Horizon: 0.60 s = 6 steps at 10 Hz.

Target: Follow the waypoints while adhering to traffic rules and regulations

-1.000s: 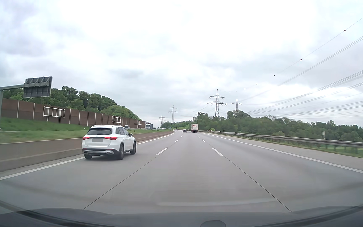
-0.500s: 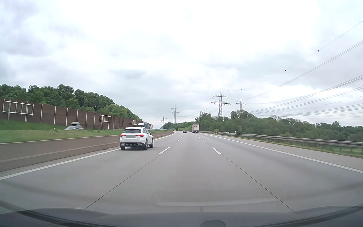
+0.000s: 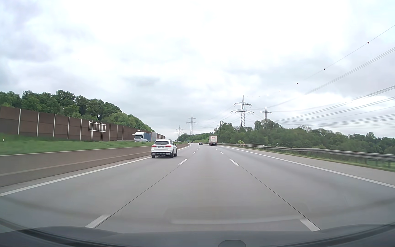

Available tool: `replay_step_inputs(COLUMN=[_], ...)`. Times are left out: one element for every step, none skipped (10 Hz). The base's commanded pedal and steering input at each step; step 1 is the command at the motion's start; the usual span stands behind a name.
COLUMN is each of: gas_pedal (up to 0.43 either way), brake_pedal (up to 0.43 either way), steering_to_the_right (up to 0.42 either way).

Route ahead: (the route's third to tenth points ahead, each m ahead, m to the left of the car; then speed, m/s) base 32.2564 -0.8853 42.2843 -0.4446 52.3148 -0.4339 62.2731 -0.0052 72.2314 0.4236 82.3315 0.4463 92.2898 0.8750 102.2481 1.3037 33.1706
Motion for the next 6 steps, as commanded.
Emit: replay_step_inputs(gas_pedal=[0.37,0.37,0.37,0.37,0.37,0.37], brake_pedal=[0.0,0.0,0.0,0.0,0.0,0.0], steering_to_the_right=[-0.002,-0.003,-0.003,-0.002,-0.003,-0.003])
